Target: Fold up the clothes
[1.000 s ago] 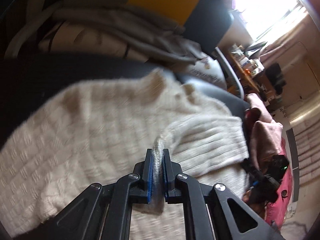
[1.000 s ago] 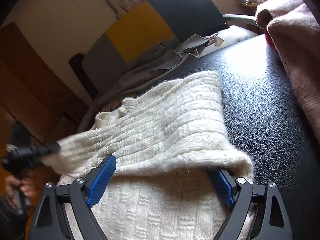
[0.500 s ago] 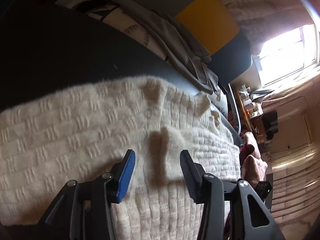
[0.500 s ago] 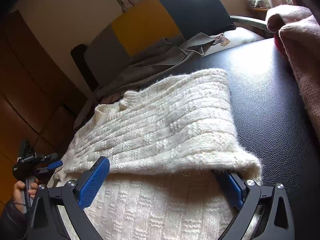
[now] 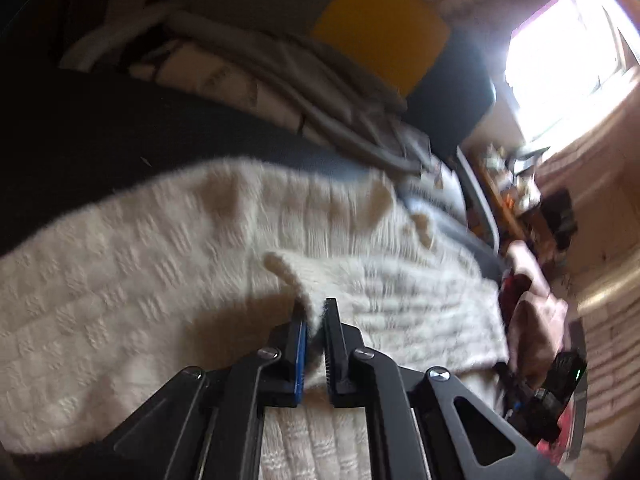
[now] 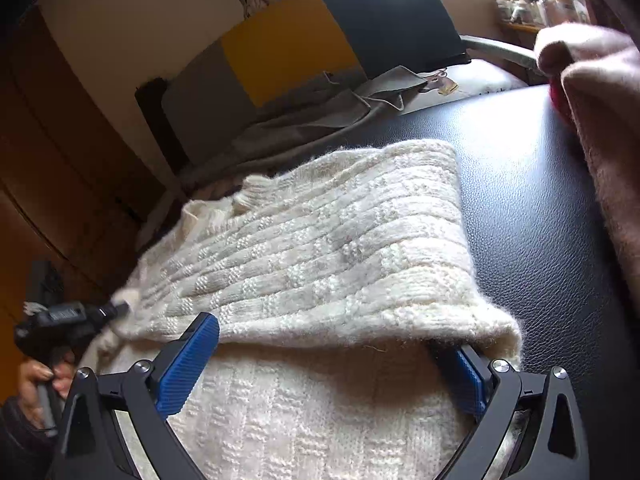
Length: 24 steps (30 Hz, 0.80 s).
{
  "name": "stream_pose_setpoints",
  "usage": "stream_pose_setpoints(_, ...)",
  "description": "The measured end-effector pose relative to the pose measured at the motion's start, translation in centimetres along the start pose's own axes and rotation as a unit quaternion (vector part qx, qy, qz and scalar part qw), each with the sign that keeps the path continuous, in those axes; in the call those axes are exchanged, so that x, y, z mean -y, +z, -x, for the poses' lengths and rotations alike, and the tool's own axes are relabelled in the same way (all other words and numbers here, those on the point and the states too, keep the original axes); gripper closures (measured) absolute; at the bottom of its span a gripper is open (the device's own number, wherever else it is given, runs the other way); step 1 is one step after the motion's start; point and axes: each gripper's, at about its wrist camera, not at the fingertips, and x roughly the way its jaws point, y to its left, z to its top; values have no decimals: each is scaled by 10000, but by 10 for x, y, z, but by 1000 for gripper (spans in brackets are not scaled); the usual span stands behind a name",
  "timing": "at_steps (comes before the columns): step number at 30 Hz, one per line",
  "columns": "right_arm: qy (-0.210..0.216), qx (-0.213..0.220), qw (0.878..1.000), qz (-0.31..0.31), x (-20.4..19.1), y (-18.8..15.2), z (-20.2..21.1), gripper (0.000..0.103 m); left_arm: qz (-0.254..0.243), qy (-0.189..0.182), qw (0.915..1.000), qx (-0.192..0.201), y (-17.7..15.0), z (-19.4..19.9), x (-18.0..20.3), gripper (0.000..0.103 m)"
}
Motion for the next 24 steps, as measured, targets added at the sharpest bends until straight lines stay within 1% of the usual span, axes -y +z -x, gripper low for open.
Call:
stream_pose_setpoints(1,-83,-20,9999,95,-5,2,1,0,70,-3,9999,97,2,5,-3,97)
stream_pose_setpoints(3,-42,233,9993,286,-12,7,9,0,117,72,9998,133,2,11,-9,97)
stream_pose_setpoints(5,-14,291,9989,373,-14,12,10,0,23,372,9993,87,-2,12,-14,98)
stream_pose_setpoints(7,16,311,9991,298,-11,16,9,0,36,510,9987,10,-6,10,-22,101)
stream_pose_setpoints(10,125,241,9996,-73,1,10,7,0,171,941,9954,-27,-13,8,-40,102)
stream_pose_setpoints(11,163,219,9994,-213,6,6,7,0,289,939,9951,-56,-14,7,-49,103)
stream_pose_setpoints(12,237,235,9987,-375,13,2,7,0,386,848,9956,-57,-16,8,-55,103)
stream_pose_setpoints(13,312,252,9977,-537,20,-1,7,0,458,725,9963,-61,-17,9,-59,103)
stream_pose_setpoints(14,401,302,9965,-663,23,-2,10,0,468,523,9975,-76,-18,11,-59,102)
stream_pose_setpoints(15,490,353,9951,-787,27,-2,13,0,463,298,9984,-107,-18,12,-57,90)
stream_pose_setpoints(16,591,344,9937,-883,31,-3,13,0,451,97,9988,-134,-19,13,-54,81)
stream_pose_setpoints(17,598,349,9938,-874,31,-3,12,0,436,82,9989,-122,-19,14,-52,79)
stream_pose_setpoints(19,609,359,9939,-852,30,-3,9,0,421,106,9990,-47,-20,15,-49,65)
stream_pose_setpoints(22,575,365,9946,-779,27,-4,6,0,449,80,9990,23,-22,18,-45,57)
stream_pose_setpoints(24,537,357,9951,-744,25,-4,4,0,338,178,9993,6,-23,20,-39,56)
